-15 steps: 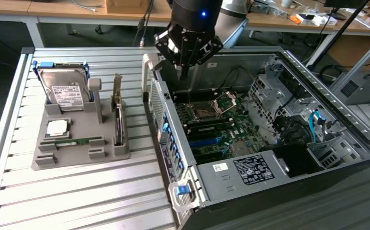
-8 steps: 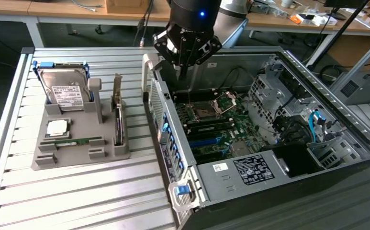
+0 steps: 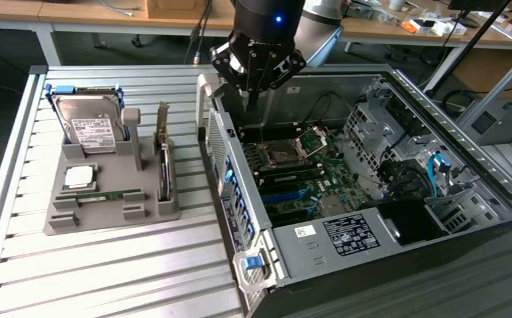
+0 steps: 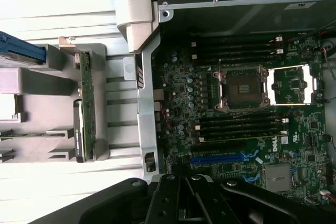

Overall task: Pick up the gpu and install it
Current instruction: 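Reach for the gpu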

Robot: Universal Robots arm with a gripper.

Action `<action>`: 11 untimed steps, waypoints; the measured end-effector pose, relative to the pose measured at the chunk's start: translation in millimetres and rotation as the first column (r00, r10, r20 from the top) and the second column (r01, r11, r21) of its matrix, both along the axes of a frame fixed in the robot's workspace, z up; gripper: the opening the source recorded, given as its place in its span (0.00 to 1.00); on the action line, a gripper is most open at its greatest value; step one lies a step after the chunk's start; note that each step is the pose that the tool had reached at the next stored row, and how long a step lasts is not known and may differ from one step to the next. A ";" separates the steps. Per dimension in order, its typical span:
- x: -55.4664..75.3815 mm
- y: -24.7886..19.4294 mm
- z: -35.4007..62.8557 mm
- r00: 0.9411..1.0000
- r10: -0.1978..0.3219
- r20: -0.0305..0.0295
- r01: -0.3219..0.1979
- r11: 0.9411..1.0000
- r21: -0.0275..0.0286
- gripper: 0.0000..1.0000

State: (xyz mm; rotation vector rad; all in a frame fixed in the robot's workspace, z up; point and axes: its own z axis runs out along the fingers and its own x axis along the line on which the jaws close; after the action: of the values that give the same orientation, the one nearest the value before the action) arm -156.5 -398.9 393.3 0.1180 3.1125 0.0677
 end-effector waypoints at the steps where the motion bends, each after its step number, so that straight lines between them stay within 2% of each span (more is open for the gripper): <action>1: -0.3 0.0 0.0 1.000 0.000 0.000 0.000 1.000 0.000 0.10; 11: -1.9 0.0 0.0 1.000 0.000 0.000 0.000 1.000 0.000 0.10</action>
State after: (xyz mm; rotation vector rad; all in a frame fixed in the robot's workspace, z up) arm -158.3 -398.9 393.3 0.1180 3.1125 0.0676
